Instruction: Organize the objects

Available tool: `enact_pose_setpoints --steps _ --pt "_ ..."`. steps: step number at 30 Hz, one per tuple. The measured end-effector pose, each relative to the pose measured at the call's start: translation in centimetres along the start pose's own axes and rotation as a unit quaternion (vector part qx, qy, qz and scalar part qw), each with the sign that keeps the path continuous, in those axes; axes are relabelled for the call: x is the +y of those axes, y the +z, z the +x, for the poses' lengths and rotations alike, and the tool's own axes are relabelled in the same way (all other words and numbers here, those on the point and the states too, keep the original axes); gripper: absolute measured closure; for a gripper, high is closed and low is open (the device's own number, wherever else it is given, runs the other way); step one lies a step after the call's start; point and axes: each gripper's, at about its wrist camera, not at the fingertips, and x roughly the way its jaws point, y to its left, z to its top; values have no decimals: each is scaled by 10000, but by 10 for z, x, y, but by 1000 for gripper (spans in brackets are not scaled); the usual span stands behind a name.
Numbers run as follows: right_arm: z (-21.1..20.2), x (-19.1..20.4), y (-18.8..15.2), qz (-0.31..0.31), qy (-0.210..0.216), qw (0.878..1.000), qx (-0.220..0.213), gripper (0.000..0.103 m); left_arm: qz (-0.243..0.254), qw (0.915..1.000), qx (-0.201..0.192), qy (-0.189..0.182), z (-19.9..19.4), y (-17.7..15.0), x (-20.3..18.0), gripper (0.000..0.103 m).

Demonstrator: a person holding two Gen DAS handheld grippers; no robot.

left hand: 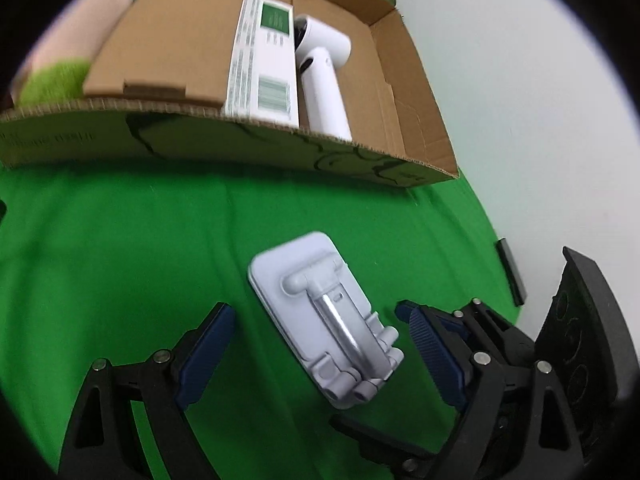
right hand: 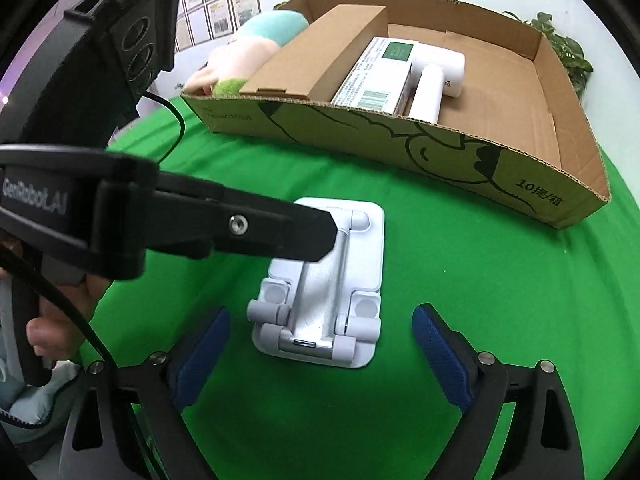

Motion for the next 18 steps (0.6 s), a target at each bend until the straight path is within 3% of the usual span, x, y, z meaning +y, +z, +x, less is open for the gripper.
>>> enact_pose_setpoints --steps 2,6,11,18 --pt "4 3 -1 -45 17 10000 60 17 -79 9999 -7 -130 2 0 2 16" --pt "9 8 -6 -114 -119 9998 112 37 -233 9992 7 -321 2 -1 5 18" --pt "6 4 -5 101 -20 9999 75 38 -261 9992 25 -315 1 -2 6 25" --pt "-1 -11 -4 752 713 9946 67 38 -297 9993 66 -233 -2 -3 7 38"
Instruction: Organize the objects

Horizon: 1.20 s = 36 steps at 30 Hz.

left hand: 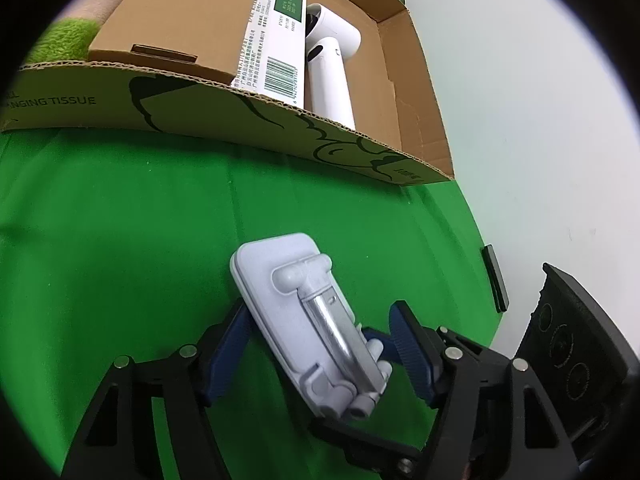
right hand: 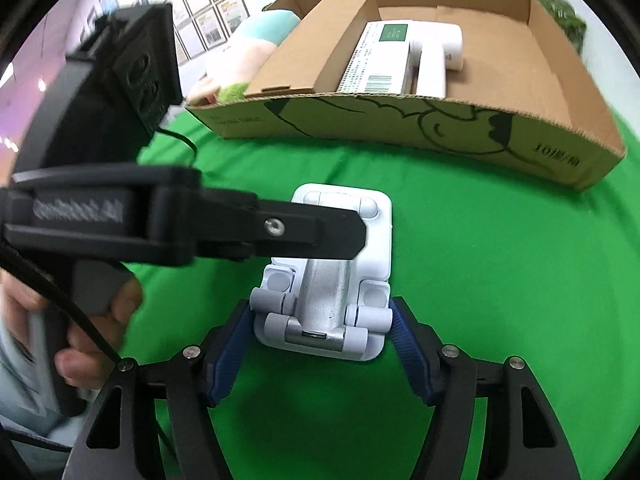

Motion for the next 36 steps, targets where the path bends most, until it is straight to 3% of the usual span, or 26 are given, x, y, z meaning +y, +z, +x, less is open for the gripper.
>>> enact_pose_setpoints --steps 4,10,16,22,25,30,36 --pt "-3 -2 -1 46 39 10000 -33 38 -27 9998 -24 213 -1 -3 2 55" --pt "-7 2 -1 -65 -61 9999 -58 38 -76 9996 -87 249 -8 -7 3 58" --pt "-32 9 5 -251 -171 9975 -631 39 134 9984 -522 159 -31 -1 -20 62" --pt "-58 25 29 -366 -368 9902 -1297 39 684 9934 -893 240 -62 23 -57 67" --pt "-60 35 63 -295 -450 9842 -1687 39 1161 9878 -998 271 -78 41 -82 69" --pt "-97 32 87 -109 -604 9699 -2356 39 2046 9713 -1170 330 -94 68 -135 71" --pt "-142 16 118 -103 -860 9540 -2870 39 2623 9543 -1412 214 -105 100 -182 71"
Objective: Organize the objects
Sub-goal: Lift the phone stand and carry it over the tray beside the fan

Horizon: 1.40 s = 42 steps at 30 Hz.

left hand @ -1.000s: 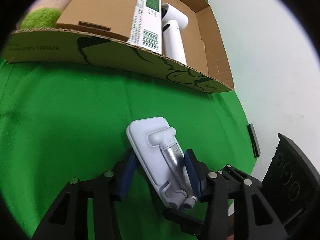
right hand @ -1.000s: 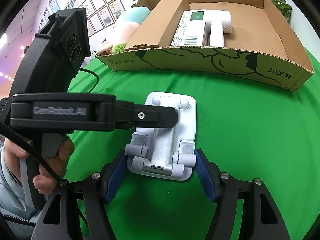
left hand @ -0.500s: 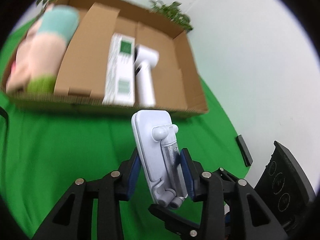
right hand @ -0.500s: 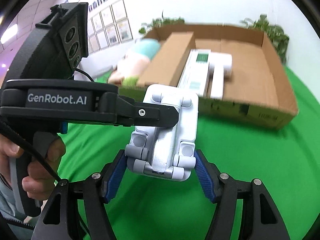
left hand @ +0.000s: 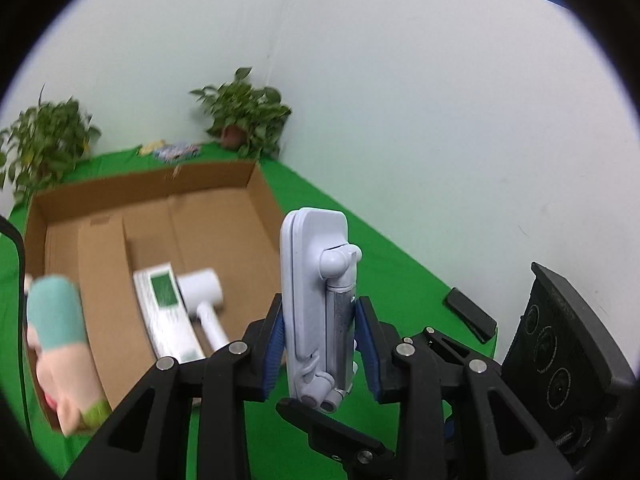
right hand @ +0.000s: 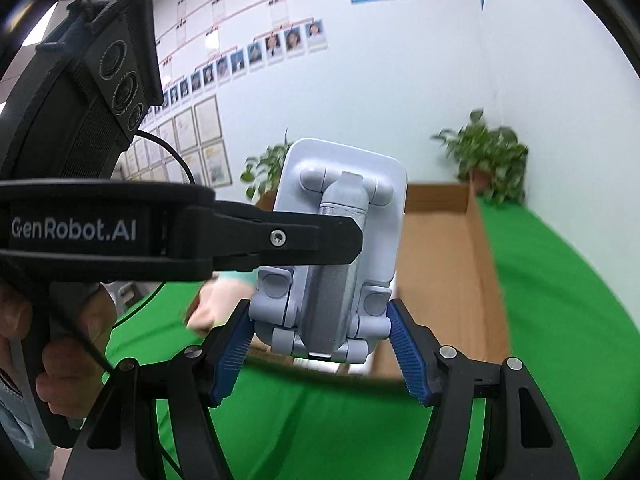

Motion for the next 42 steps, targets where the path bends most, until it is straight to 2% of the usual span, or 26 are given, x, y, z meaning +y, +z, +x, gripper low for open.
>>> enact_pose_setpoints --steps 5,9,14,16,19,23,27,32,39,42 --pt "8 -19 44 -138 -79 9999 34 39 7 9999 41 -116 24 50 15 72" --pt "45 -45 80 -8 -16 9991 429 39 -280 9990 246 -236 49 79 41 72" --pt "84 -69 103 157 1 9968 788 39 -550 9969 468 -319 75 89 62 72" --pt "95 -76 103 201 2 9955 926 39 -668 9954 586 -356 88 86 70 72" --pt "111 -85 92 283 10 9928 1163 39 -849 9923 805 -404 108 73 82 72" --pt "134 -96 60 419 62 9869 1557 39 -1154 9855 1156 -465 135 42 96 72" --pt "165 -114 12 623 81 9755 2110 40 -1519 9745 1560 -532 167 1 109 72" --pt "179 -117 -30 684 18 9615 2660 40 -1910 9622 1844 -614 192 -38 118 72" --pt "185 -119 -55 812 55 9491 3042 40 -2000 9573 2036 -466 200 -54 116 70" --pt "189 -117 -57 726 48 9475 3115 40 -1949 9581 2093 -171 194 -55 115 70"
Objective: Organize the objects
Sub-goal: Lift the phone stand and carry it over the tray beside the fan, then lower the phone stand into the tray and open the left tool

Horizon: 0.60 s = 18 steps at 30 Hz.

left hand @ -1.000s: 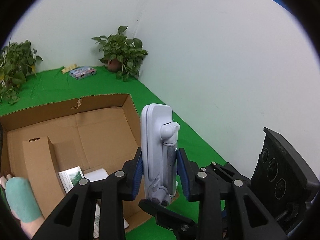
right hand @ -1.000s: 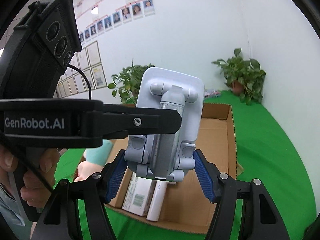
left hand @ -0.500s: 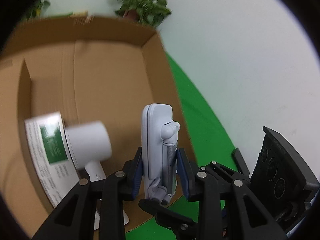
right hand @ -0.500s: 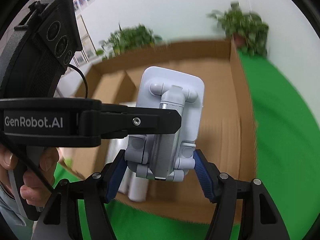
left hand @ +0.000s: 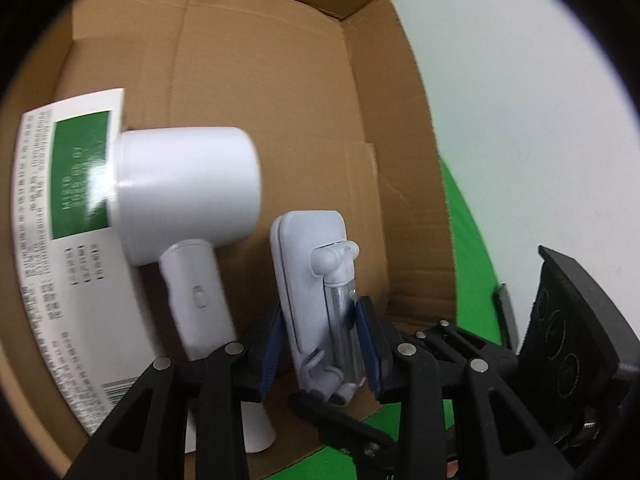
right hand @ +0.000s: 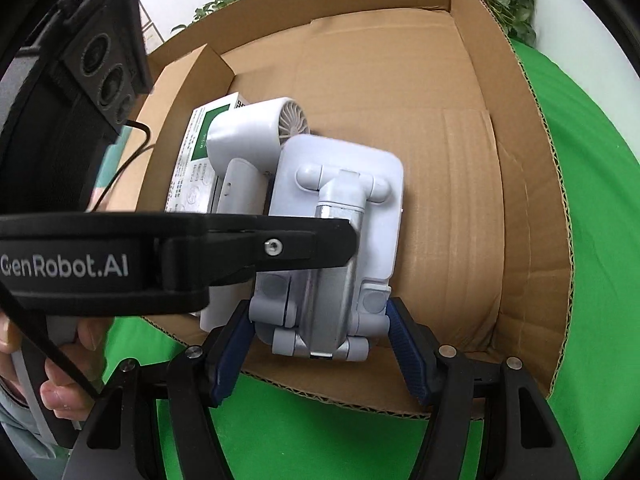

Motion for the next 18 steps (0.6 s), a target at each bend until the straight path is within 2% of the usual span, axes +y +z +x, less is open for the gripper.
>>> enact_pose_setpoints --steps 3,13,16,18 --pt "4 3 -1 -86 -38 9999 50 40 68 9999 -40 127 -10 -4 -1 70" --pt "20 11 -1 -116 -214 9993 266 39 249 9964 -720 381 -76 -24 -3 69" --pt "19 16 1 -85 -293 9991 282 37 257 9919 -1067 633 -100 -24 6 69" --pt "16 18 1 -39 -323 9992 211 36 328 9840 -1415 1027 -125 -31 6 69"
